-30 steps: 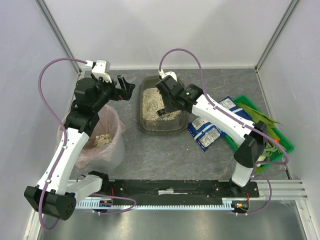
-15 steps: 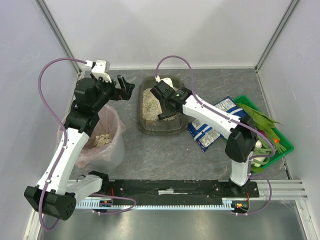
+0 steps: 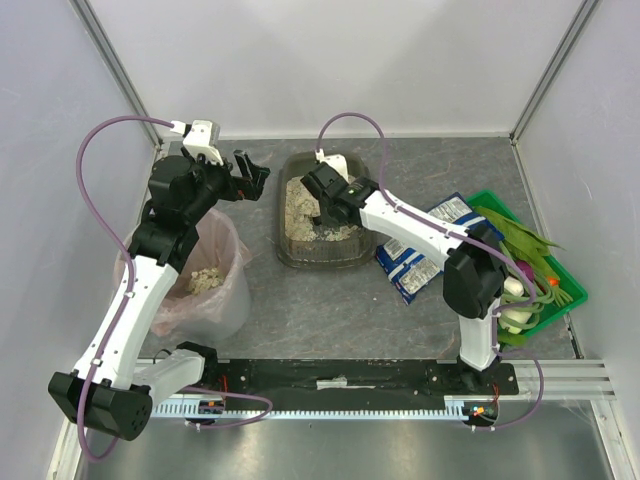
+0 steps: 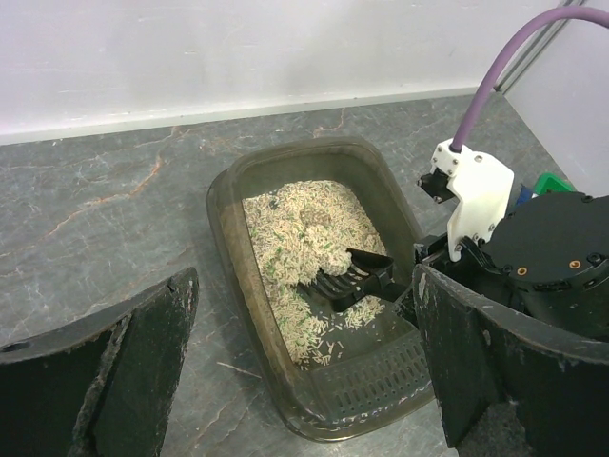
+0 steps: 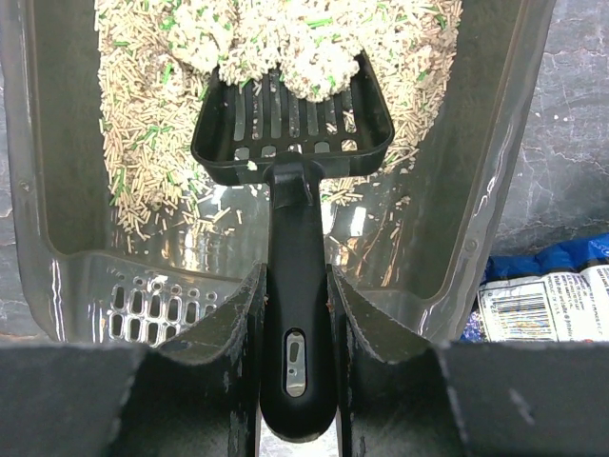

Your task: Clean the litter box

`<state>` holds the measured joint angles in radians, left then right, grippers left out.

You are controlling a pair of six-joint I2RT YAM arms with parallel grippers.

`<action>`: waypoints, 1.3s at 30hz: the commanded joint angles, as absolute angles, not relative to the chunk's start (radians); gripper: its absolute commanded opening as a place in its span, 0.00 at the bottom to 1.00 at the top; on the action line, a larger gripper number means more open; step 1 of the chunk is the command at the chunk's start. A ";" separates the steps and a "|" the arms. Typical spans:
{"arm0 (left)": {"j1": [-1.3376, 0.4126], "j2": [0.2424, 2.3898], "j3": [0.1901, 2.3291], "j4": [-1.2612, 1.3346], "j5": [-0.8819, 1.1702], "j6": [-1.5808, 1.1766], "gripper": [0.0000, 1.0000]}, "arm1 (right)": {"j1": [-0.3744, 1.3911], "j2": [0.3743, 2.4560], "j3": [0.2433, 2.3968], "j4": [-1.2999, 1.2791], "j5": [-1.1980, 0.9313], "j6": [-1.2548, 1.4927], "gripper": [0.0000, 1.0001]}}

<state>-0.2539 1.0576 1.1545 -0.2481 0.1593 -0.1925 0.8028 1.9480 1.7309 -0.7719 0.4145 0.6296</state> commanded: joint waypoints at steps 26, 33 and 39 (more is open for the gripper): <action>-0.250 1.066 1.166 -0.215 0.176 -0.181 0.99 | 0.723 2.109 1.677 -0.437 0.528 0.628 0.00; -0.250 1.069 1.164 -0.215 0.181 -0.181 0.99 | 0.722 2.068 1.545 -0.220 0.554 0.546 0.00; -0.247 1.074 1.166 -0.213 0.195 -0.187 0.99 | 0.724 2.005 1.401 -0.020 0.508 0.453 0.00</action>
